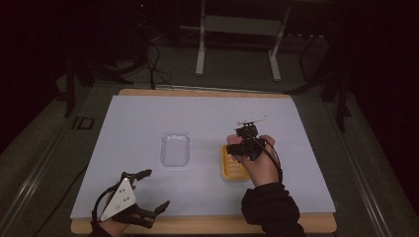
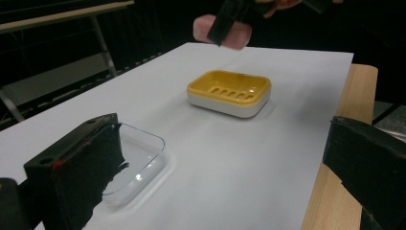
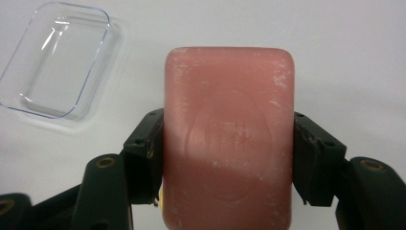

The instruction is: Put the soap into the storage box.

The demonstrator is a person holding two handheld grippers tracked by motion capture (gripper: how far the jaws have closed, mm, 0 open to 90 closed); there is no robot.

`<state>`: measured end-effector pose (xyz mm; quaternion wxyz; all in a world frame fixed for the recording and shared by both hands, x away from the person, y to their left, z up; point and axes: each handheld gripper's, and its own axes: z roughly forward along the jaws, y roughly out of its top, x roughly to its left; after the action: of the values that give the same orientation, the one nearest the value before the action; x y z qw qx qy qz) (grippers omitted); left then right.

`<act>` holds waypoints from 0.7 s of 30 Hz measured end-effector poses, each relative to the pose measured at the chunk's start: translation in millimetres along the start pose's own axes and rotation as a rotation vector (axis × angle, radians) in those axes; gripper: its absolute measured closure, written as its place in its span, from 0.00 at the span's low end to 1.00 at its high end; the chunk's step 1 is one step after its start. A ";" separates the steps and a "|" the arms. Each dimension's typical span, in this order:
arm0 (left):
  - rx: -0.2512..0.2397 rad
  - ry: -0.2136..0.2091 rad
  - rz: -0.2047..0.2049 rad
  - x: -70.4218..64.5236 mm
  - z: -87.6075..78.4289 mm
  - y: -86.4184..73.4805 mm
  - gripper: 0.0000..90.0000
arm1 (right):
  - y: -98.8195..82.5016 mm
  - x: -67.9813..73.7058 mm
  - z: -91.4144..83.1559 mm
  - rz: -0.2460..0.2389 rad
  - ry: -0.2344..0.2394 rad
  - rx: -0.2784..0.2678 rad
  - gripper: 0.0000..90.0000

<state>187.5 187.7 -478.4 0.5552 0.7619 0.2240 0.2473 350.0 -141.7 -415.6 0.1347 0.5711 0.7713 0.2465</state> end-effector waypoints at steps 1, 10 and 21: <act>0.001 0.001 0.001 0.0 -0.1 0.0 0.01 | -1.3 -0.8 3.5 0.005 -0.002 0.004 0.42; 0.003 -0.002 0.006 -0.5 0.8 0.0 0.01 | -16.1 -9.4 32.2 0.069 -0.010 0.047 0.42; 0.004 -0.008 0.007 -0.8 0.9 -0.1 0.01 | -26.2 -3.9 57.7 0.082 -0.016 0.094 0.42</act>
<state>187.4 186.6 -478.8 0.5535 0.7649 0.2195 0.2458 358.1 -138.2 -478.5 0.1034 0.6099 0.7569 0.2107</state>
